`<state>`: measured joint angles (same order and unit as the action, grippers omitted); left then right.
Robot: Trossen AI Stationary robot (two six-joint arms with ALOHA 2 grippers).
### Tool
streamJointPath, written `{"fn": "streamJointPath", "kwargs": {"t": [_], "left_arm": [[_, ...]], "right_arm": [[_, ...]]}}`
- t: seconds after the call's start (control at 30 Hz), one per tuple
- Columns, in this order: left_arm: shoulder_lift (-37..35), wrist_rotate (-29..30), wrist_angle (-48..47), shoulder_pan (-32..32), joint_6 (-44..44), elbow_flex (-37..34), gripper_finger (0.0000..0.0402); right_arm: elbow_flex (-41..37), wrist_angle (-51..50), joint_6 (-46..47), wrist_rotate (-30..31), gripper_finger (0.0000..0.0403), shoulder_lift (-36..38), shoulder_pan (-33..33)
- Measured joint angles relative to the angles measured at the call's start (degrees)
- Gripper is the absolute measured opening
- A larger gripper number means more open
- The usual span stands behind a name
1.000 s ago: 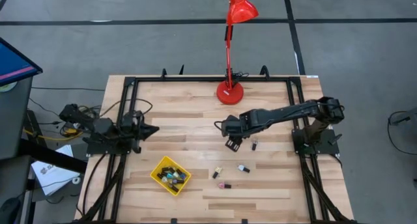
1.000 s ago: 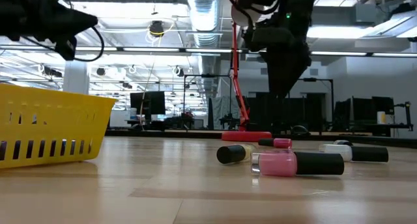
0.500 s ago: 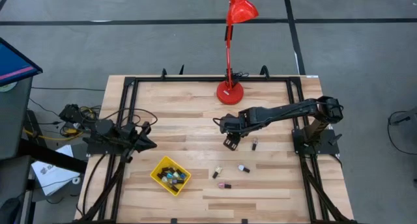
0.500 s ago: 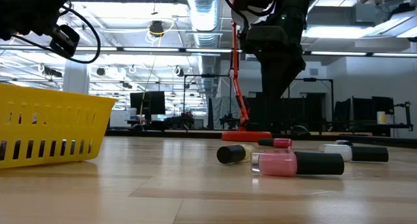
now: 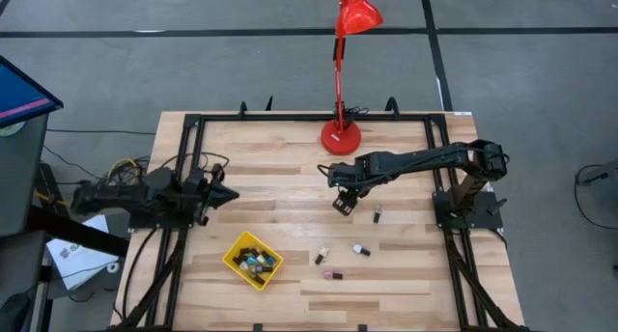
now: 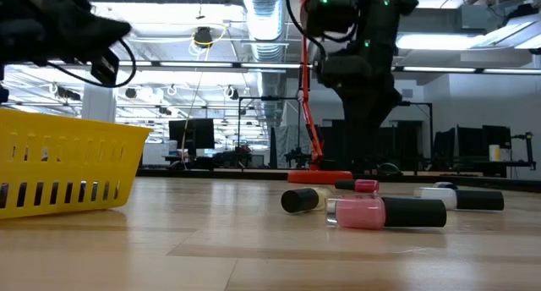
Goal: Pick & Place Nail Polish
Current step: Put the red nail polish bottle into the yellow basket
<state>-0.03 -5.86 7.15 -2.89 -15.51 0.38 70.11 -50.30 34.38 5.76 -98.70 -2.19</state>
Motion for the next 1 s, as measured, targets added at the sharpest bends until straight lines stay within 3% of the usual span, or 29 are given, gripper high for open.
{"fn": "streamJointPath", "kwargs": {"t": [0.17,0.33,0.53,0.73,1.0], "left_arm": [[0.0,-1.2,-1.9,-9.0,0.0,0.0,0.0002],[0.1,-1.2,-1.8,-12.9,0.0,0.0,0.0002],[0.1,-0.6,-1.6,-13.3,-1.8,0.0,0.0002],[0.5,5.8,-1.7,-12.9,-2.9,0.0,0.0001],[0.5,6.6,-1.9,-8.7,-2.5,0.0,0.0001]], "right_arm": [[-3.9,4.3,-0.1,0.0,0.0208,0.0,-0.7],[-5.2,6.6,-3.0,-0.1,0.0208,0.0,-1.9],[-5.2,9.0,-8.8,-0.1,0.0210,0.0,-3.7],[-5.2,9.2,-10.8,0.0,0.0231,0.0,-5.5],[-5.1,10.9,-11.3,-0.5,0.0240,-2.4,-6.2]]}}
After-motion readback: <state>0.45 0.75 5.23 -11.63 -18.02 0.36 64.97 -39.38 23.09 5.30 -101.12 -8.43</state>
